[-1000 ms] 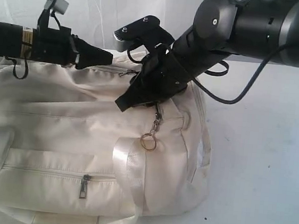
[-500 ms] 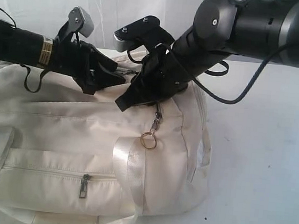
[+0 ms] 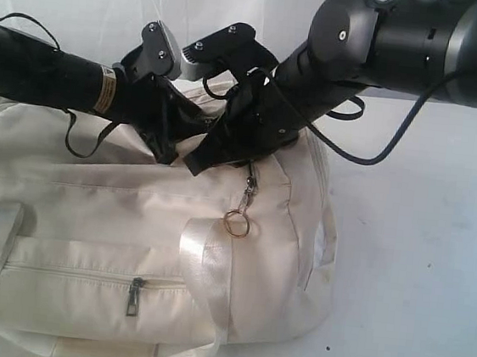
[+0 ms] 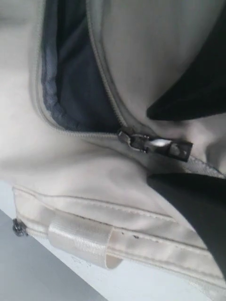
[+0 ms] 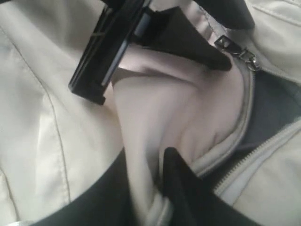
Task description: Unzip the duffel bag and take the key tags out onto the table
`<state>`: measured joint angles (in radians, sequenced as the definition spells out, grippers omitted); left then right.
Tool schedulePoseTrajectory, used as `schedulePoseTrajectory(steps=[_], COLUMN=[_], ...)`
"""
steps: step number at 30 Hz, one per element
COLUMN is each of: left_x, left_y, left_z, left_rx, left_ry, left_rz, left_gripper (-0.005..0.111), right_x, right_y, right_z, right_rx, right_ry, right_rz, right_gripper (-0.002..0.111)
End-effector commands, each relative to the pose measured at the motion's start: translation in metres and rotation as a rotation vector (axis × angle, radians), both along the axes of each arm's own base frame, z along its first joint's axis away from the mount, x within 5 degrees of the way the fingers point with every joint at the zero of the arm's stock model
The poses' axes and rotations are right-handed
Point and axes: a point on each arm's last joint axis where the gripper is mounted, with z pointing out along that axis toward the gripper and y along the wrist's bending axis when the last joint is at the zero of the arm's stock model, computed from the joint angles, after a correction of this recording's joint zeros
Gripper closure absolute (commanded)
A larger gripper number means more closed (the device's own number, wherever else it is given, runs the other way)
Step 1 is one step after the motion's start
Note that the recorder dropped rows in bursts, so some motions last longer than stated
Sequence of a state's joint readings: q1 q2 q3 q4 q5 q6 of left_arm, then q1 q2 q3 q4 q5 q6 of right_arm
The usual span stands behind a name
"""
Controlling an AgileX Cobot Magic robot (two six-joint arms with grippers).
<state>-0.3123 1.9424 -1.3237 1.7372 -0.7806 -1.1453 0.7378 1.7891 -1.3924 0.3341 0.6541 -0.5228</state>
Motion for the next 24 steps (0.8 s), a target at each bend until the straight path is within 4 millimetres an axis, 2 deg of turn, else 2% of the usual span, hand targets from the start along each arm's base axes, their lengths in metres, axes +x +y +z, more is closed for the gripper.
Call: schedulePoseTrajectory(steps=[1, 9, 14, 19, 24], left_x=[0.0023, 0.0034, -0.0016, 0.0033, 0.0035], left_y=[0.005, 0.006, 0.0015, 0.0057, 0.0046], left_z=[0.0004, 0.0002, 0.0015, -0.0002, -0.0029], left_rx=[0.048, 0.056, 0.058, 0.103, 0.106], left_ry=[-0.038, -0.042, -0.083, -0.104, -0.1], left_rz=[0.04, 0.055, -0.048, 0.015, 0.01], left_gripper=[0.071, 0.071, 0.07, 0.064, 0.064], right_x=[0.0004, 0.0015, 0.0017, 0.0018, 0.0027], right_y=[-0.0008, -0.0003, -0.0002, -0.0002, 0.0002], right_z=[0.0008, 0.0015, 0.0016, 0.0017, 0.0024], right_rx=[-0.001, 0.008, 0.009, 0.011, 0.018], right_ry=[0.002, -0.011, -0.012, -0.014, -0.024], right_rz=[-0.003, -0.008, -0.009, -0.01, -0.014], right_gripper=[0.088, 0.088, 0.088, 0.088, 0.088])
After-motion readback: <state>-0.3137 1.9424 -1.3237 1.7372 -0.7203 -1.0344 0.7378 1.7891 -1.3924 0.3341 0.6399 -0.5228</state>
